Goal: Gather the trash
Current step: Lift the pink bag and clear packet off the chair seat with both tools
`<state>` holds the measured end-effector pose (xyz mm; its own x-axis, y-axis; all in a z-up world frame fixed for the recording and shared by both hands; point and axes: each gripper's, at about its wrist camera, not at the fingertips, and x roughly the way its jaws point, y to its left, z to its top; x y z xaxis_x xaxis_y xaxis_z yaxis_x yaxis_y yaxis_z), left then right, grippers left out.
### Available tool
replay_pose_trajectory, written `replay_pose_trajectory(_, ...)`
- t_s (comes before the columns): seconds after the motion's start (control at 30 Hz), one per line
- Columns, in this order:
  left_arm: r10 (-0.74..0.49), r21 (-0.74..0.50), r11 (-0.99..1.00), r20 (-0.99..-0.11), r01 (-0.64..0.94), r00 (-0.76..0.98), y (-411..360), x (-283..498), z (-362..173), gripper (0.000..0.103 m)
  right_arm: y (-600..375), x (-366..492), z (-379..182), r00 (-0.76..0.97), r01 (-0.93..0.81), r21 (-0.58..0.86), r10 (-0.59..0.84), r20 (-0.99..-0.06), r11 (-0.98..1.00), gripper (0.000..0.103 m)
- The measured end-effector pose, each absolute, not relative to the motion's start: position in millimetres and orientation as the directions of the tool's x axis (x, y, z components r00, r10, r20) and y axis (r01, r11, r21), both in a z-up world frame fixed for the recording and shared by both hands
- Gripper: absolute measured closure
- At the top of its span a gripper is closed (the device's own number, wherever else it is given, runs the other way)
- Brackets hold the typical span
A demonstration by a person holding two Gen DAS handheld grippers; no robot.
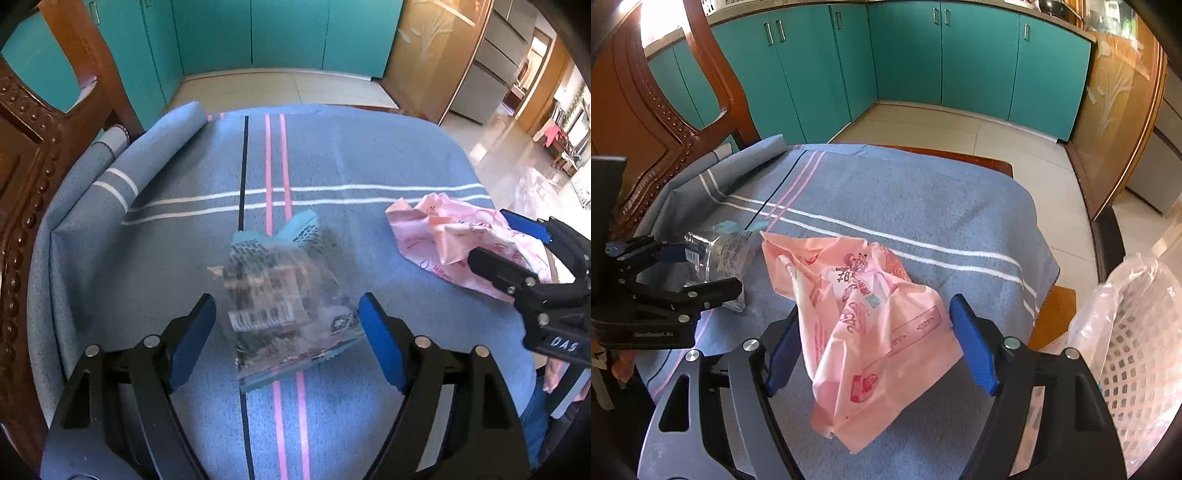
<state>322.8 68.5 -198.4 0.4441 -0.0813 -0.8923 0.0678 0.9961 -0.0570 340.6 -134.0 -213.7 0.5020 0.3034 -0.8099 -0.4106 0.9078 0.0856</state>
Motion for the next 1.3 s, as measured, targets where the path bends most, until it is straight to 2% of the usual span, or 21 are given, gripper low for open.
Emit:
replay_pose_trajectory(0.1, -0.092, -0.073, 0.996, -0.885, 0.061, 0.456, 70.1, 319.5, -194.7, 0.019, -128.3, 340.7, -211.9, 0.534, -0.419, 0.034, 0.276, -0.799, 0.907, 0.027)
replay_pose_trajectory(0.13, -0.093, -0.074, 0.995, -0.884, 0.059, 0.458, 71.4, 321.0, -195.5, 0.019, -126.3, 340.8, -211.2, 0.546, -0.42, 0.015, 0.266, -0.794, 0.907, 0.021)
replay_pose_trajectory(0.2, -0.088, -0.069, 0.996, -0.883, 0.058, 0.461, 71.7, 321.8, -196.8, 0.019, -124.3, 340.6, -210.5, 0.564, -0.419, -0.003, 0.258, -0.785, 0.908, 0.017)
replay_pose_trajectory(0.27, -0.083, -0.061, 0.996, -0.884, 0.062, 0.46, 71.2, 321.1, -197.3, 0.019, -121.9, 341.0, -212.6, 0.549, -0.442, 0.005, 0.274, -0.79, 0.897, 0.017)
replay_pose_trajectory(0.4, -0.07, -0.045, 0.997, -0.883, 0.063, 0.465, 71.4, 320.7, -198.3, 0.019, -117.0, 335.9, -214.6, 0.533, -0.467, -0.007, 0.275, -0.8, 0.884, 0.025)
replay_pose_trajectory(0.47, -0.065, -0.044, 0.997, -0.882, 0.056, 0.467, 72.2, 321.5, -197.7, 0.019, -115.8, 333.2, -216.2, 0.517, -0.479, -0.007, 0.276, -0.81, 0.878, 0.026)
replay_pose_trajectory(0.67, -0.038, -0.034, 0.999, -0.882, 0.019, 0.47, 79.1, 320.2, -196.1, 0.019, -120.2, 327.4, -211.0, 0.448, -0.519, 0.099, 0.368, -0.814, 0.849, 0.026)
replay_pose_trajectory(0.83, -0.022, -0.027, 1.0, -0.887, -0.004, 0.462, 81.6, 319.0, -197.0, 0.019, -130.4, 328.9, -197.1, 0.488, -0.492, 0.138, 0.403, -0.775, 0.86, 0.026)
replay_pose_trajectory(0.93, -0.033, -0.038, 0.999, -0.884, -0.002, 0.467, 78.8, 319.8, -196.2, 0.019, -137.6, 337.6, -195.7, 0.497, -0.444, 0.176, 0.404, -0.768, 0.879, 0.021)
replay_pose_trajectory(1.13, -0.03, -0.029, 1.0, -0.887, 0.01, 0.461, 68.1, 329.4, -204.0, 0.019, -145.0, 353.7, -202.9, 0.501, -0.356, 0.196, 0.363, -0.786, 0.914, 0.021)
replay_pose_trajectory(1.2, -0.024, -0.016, 1.0, -0.89, 0.02, 0.456, 65.5, 331.7, -206.9, 0.03, -144.7, 355.8, -205.4, 0.496, -0.35, 0.193, 0.356, -0.792, 0.917, 0.021)
replay_pose_trajectory(1.3, -0.019, -0.011, 1.0, -0.889, 0.02, 0.457, 66.3, 331.6, -207.5, 0.034, -139.3, 356.9, -211.2, 0.484, -0.363, 0.164, 0.336, -0.808, 0.917, 0.019)
